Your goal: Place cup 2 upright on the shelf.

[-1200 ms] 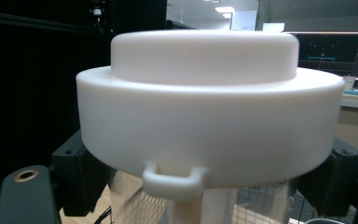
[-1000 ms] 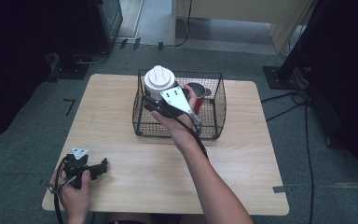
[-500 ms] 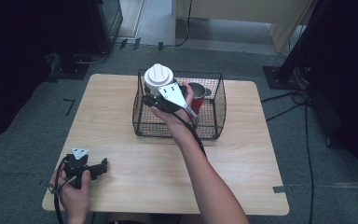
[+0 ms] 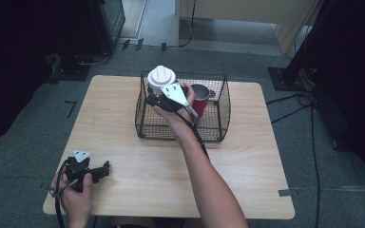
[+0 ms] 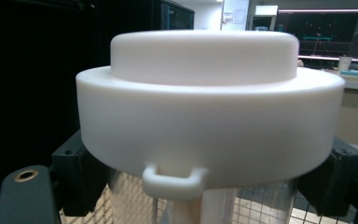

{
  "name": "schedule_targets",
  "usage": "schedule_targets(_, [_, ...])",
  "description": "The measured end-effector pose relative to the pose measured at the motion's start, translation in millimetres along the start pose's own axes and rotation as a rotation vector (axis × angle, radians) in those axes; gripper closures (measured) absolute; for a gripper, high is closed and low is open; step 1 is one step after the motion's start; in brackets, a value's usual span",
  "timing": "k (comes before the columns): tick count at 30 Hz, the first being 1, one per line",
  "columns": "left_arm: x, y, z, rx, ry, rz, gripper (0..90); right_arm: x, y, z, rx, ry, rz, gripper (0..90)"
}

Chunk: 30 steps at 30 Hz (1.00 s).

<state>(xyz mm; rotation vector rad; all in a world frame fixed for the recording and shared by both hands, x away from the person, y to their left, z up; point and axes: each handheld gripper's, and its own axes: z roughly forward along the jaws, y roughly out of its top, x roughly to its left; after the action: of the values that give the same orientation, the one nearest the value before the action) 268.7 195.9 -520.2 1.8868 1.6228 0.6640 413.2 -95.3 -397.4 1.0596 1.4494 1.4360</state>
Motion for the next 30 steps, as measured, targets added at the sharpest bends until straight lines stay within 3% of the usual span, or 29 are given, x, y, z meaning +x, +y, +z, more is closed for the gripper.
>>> schedule_targets(12, [0.0,0.0,0.0,0.0,0.0,0.0,0.0,-5.6,-14.0,18.3,0.033,-0.005,0.022,15.7])
schedule_targets(30, [0.0,0.0,0.0,0.0,0.0,0.0,0.0,-6.8,-36.4,33.5,0.108,0.019,-0.003,15.7])
